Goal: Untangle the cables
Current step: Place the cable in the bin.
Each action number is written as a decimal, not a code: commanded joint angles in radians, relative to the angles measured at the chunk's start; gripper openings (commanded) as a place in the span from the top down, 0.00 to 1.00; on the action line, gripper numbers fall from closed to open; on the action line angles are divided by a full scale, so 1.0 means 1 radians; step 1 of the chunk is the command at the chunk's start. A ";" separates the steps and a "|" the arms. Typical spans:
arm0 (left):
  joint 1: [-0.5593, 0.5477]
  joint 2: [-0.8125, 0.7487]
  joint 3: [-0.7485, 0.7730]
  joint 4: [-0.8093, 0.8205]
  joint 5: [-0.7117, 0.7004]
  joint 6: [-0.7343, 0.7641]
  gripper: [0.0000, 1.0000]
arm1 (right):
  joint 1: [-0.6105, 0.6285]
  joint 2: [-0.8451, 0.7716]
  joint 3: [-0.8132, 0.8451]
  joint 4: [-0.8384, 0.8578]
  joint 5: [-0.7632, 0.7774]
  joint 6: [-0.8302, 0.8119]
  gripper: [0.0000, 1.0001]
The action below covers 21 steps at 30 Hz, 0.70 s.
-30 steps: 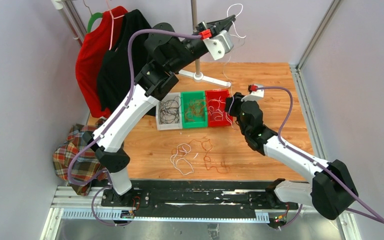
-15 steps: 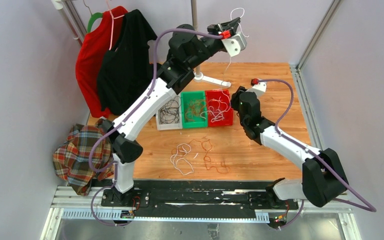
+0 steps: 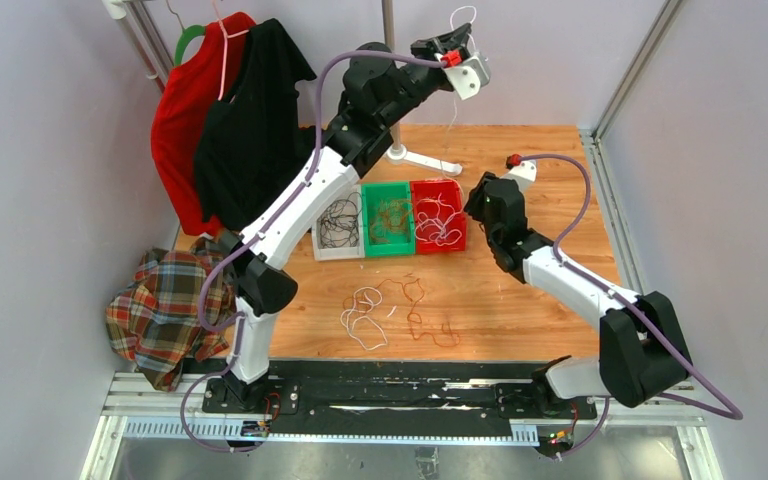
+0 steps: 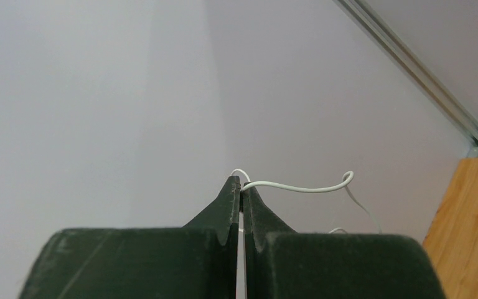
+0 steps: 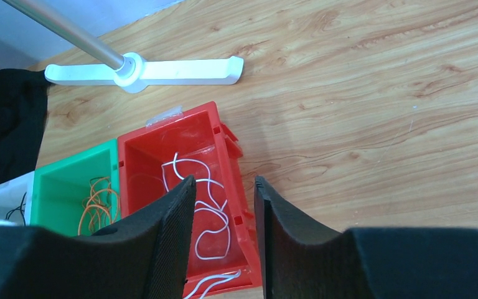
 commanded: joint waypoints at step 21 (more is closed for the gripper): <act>0.009 -0.080 -0.242 0.070 0.016 0.048 1.00 | -0.077 -0.002 -0.030 -0.028 -0.110 0.019 0.66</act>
